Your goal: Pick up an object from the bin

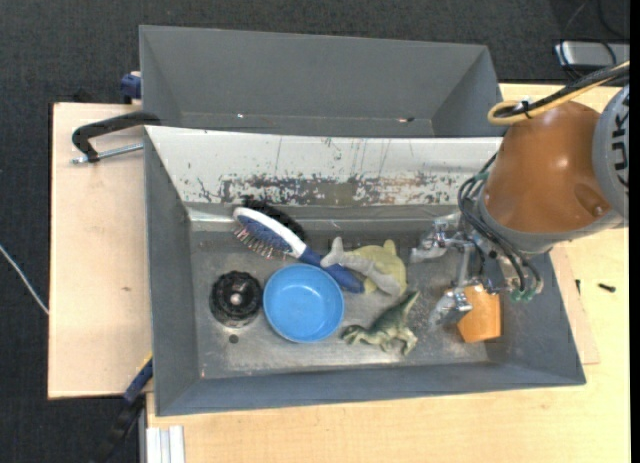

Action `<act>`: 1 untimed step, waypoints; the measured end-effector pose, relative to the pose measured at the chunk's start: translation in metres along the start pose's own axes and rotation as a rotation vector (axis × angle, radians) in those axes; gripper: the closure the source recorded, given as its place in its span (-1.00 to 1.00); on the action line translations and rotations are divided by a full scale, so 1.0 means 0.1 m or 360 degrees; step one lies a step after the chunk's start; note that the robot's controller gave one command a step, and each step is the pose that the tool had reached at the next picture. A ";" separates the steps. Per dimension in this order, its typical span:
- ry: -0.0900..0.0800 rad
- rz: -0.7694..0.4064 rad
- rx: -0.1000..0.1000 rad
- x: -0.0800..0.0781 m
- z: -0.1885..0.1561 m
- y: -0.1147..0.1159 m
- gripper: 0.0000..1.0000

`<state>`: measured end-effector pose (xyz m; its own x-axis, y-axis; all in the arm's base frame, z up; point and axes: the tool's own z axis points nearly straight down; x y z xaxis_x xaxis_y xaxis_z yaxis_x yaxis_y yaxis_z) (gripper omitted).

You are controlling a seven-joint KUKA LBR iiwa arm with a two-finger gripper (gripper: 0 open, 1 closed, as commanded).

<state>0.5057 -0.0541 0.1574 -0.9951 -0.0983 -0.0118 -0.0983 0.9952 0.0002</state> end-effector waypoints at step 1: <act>0.0002 0.0065 0.0007 0.03 0.85 -0.06 -1.00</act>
Offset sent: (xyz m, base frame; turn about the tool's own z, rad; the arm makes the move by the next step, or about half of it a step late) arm -0.0053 -0.0045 -0.0874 0.0367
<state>0.5039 -0.0608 0.0724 -0.9983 -0.0575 -0.0108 -0.0575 0.9983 -0.0034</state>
